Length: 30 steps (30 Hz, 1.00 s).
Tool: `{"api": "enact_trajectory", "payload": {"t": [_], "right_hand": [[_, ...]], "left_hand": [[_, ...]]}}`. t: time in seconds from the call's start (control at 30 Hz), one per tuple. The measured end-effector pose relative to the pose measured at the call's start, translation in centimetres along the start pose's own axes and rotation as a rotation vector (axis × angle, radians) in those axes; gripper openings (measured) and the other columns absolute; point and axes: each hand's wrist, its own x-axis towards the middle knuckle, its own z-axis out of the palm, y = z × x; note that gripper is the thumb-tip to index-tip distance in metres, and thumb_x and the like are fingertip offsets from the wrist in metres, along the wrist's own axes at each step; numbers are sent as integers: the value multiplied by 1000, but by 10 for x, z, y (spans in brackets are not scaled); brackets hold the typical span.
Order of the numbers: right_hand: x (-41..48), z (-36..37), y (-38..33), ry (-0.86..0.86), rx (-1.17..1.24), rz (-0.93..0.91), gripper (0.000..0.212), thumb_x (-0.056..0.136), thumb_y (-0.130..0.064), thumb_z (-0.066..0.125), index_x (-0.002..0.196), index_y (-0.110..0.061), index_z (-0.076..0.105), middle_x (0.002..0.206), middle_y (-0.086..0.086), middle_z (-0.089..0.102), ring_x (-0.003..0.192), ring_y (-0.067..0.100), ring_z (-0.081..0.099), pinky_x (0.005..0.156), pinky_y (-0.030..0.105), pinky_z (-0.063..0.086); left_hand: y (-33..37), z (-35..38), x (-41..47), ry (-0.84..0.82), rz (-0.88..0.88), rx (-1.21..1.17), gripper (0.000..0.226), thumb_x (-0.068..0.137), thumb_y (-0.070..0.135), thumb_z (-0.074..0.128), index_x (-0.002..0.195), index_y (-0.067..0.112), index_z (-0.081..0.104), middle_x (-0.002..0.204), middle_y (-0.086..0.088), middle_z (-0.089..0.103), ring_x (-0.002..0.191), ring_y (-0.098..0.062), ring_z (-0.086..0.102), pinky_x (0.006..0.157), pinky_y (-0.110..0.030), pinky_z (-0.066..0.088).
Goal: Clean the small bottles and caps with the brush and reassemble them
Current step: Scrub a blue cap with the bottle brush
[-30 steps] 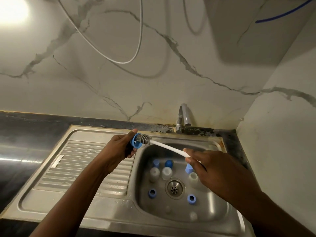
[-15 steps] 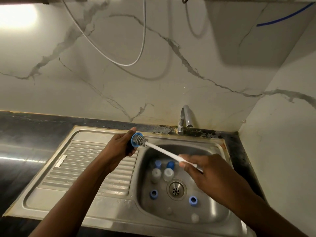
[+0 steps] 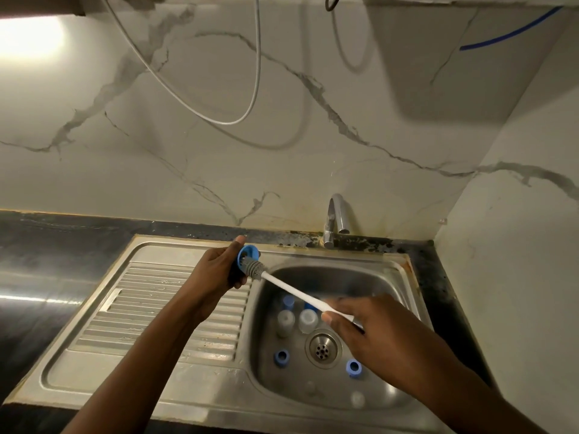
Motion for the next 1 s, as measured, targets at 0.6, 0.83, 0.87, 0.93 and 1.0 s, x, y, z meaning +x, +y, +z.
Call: {"api": "enact_trajectory", "payload": {"t": [0.6, 0.83, 0.87, 0.93, 1.0], "right_hand": [[4, -7, -6, 61, -66, 10, 37, 105, -59, 40, 138, -49, 55, 71, -12, 65, 69, -5, 65, 56, 19, 52], [4, -4, -9, 107, -169, 6, 43, 106, -60, 29, 143, -46, 48, 72, -14, 59, 64, 1, 62, 63, 18, 52], [3, -2, -11, 81, -157, 1, 41, 107, -58, 30, 142, -45, 47, 75, -15, 60, 66, 2, 62, 65, 19, 53], [0, 0, -15, 22, -110, -7, 41, 108, -55, 31, 144, -45, 47, 81, -18, 62, 68, 0, 62, 70, 20, 56], [0, -1, -16, -3, -66, -11, 40, 108, -56, 34, 143, -45, 50, 74, -21, 57, 62, -2, 60, 68, 17, 55]], "left_hand": [[3, 8, -2, 27, -35, -82, 56, 102, 52, 54, 105, -2, 72, 80, -17, 68, 68, -22, 58, 70, -36, 49], [9, 6, 0, 0, 49, -6, 60, 100, 55, 55, 106, -1, 75, 84, -17, 69, 70, -22, 57, 67, -35, 48], [8, 6, 0, 18, 46, -20, 59, 100, 54, 56, 106, -1, 74, 85, -18, 69, 70, -23, 56, 68, -35, 48], [7, 5, 0, 54, 26, -74, 57, 100, 53, 56, 107, -1, 73, 88, -20, 68, 72, -24, 56, 70, -37, 49], [6, 3, 0, 76, -4, -124, 55, 101, 52, 56, 109, 0, 71, 90, -21, 68, 73, -25, 56, 71, -37, 49]]}}
